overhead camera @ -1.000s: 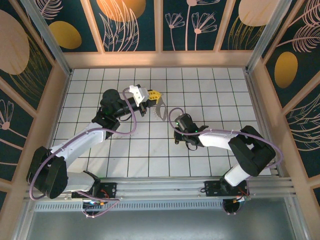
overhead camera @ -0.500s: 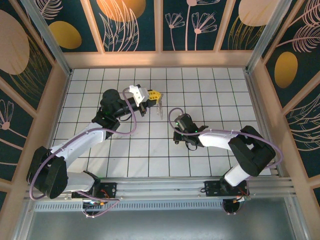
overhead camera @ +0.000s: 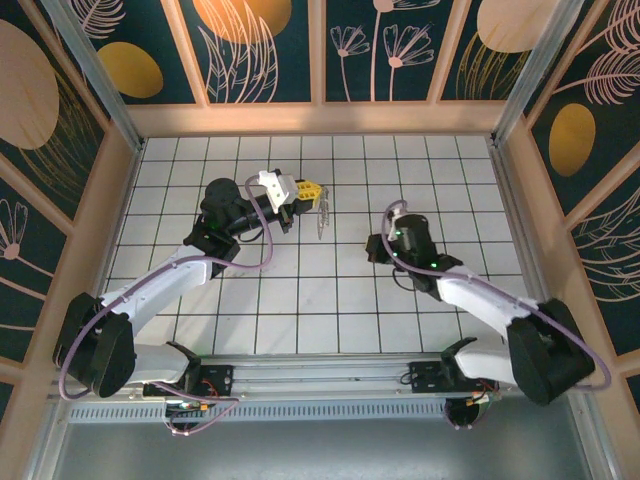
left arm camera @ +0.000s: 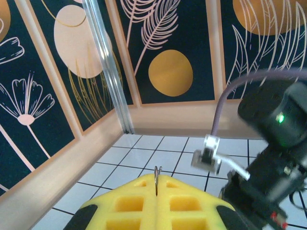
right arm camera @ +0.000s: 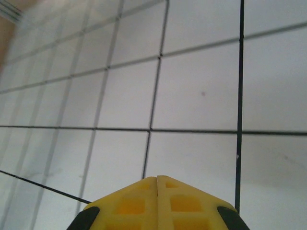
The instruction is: Put the keys on the keyring
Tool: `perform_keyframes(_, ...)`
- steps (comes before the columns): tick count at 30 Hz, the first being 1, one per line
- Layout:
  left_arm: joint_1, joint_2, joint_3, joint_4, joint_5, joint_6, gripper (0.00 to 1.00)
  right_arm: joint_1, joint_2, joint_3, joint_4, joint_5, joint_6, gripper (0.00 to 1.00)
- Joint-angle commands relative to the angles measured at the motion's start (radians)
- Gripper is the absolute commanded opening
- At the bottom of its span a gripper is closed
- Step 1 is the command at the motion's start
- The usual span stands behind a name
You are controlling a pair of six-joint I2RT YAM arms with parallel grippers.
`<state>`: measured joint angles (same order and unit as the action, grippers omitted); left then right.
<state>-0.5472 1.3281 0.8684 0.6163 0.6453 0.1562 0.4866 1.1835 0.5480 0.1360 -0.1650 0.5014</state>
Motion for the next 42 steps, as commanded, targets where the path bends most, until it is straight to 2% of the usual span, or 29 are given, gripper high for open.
perform_keyframes(1,-0.003,-0.009,-0.003,0.020,0.016,-0.007,0.00,-0.065,-0.106,-0.033,0.119,-0.200,-0.036,0.00)
perform_keyframes(6,-0.003,-0.002,0.004,0.020,0.026,-0.015,0.00,-0.153,-0.222,-0.032,0.217,-0.388,-0.045,0.00)
perform_keyframes(13,-0.004,0.017,0.026,0.013,0.052,-0.033,0.00,-0.208,-0.288,-0.004,0.355,-0.551,-0.055,0.00)
perform_keyframes(27,-0.029,0.077,0.080,-0.003,0.105,-0.044,0.00,-0.200,-0.284,0.013,0.586,-0.586,-0.008,0.00)
perform_keyframes(42,-0.074,0.125,0.152,-0.074,0.095,0.000,0.00,-0.103,-0.209,0.055,0.645,-0.568,-0.067,0.00)
